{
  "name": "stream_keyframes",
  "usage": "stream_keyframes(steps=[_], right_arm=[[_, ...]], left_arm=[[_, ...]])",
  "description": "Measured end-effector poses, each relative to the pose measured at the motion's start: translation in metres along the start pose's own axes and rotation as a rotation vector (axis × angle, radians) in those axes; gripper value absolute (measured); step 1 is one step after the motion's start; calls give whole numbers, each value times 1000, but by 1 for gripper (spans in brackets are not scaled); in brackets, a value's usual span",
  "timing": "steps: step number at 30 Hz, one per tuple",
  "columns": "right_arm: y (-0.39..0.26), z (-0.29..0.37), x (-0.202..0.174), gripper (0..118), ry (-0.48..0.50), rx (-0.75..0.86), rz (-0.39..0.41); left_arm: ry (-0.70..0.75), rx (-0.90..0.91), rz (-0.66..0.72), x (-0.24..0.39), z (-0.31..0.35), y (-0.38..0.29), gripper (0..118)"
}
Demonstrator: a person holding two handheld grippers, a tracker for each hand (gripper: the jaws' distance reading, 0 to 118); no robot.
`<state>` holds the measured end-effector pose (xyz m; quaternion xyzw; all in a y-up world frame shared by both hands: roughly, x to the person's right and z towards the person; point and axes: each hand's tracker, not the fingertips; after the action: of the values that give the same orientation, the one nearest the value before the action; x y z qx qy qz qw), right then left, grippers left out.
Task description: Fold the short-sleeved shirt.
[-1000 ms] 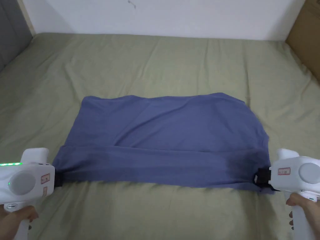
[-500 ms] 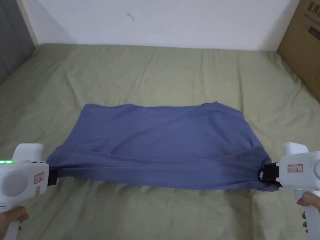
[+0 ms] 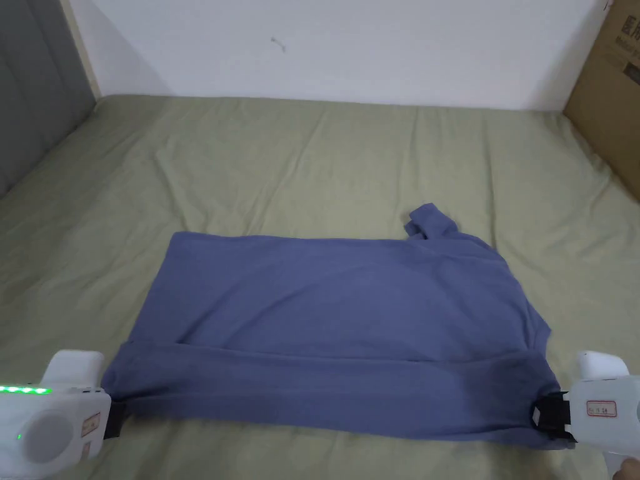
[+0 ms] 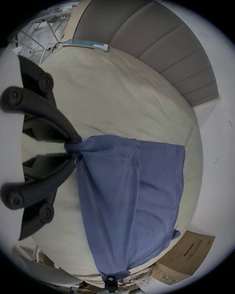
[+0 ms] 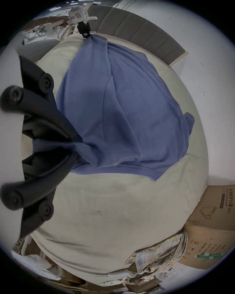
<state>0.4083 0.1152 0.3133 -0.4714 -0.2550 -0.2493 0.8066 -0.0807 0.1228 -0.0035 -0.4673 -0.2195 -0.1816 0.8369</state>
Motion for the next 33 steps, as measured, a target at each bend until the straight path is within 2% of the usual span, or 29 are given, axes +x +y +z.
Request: stream_keyframes(steps=[1, 2, 3, 4, 8, 11, 12, 13, 14, 15, 16, 17, 18, 19, 22, 26, 31, 32, 33], right_arm=[[2, -1, 1, 20, -1, -6, -9], [4, -1, 1, 40, -28, -14, -10], [4, 1, 1, 66, -48, -14, 3], [4, 4, 1, 68, -58, -4, 17], [18, 26, -4, 68, -51, 57, 26], [36, 35, -13, 68, -41, 105, 48], [41, 36, -16, 68, -38, 120, 57], [47, 36, -20, 68, -33, 133, 67], [52, 35, -24, 66, -26, 139, 72], [56, 33, -27, 61, -19, 143, 75], [59, 31, -32, 42, -10, 158, 75], [61, 27, -36, 9, 2, 168, 78], [62, 24, -40, 1, 0, 199, 75], [62, 22, -43, 1, -27, 232, 52], [63, 9, -48, 1, 71, 215, -5], [91, -13, -47, 1, 26, 182, 29], [160, -26, -36, 1, 59, 201, 50], [179, -31, -35, 1, 63, 202, 55], [195, -35, -33, 16, 70, 196, 65]], left_arm=[[15, 4, 10, -1, 2, 3, 28], [41, -16, 19, -2, -2, 3, 50], [40, -19, 23, -4, -1, 3, 82], [30, -5, 37, -9, 4, 3, 95], [10, 54, 71, -15, 14, 17, 97], [-65, 117, 58, -15, 11, 35, 97], [-70, 110, 53, -12, 10, 41, 95], [-85, 119, 52, -8, 10, 47, 88], [-87, 162, 44, 16, 31, 50, 71], [-99, 176, 42, 25, 34, 53, 35], [-98, 175, 43, 34, 34, 57, 9], [-102, 165, 35, 43, 30, 61, 2], [-104, 150, 13, 45, 20, 65, 0], [-100, 134, -33, 53, 14, 65, 0], [-109, 97, -37, 66, -1, 68, 0], [-128, 97, 15, 67, -10, 87, 0], [-111, 123, -6, 70, -18, 119, 0], [-107, 127, -7, 70, -21, 125, 0], [-104, 128, -7, 71, -23, 130, 0]])
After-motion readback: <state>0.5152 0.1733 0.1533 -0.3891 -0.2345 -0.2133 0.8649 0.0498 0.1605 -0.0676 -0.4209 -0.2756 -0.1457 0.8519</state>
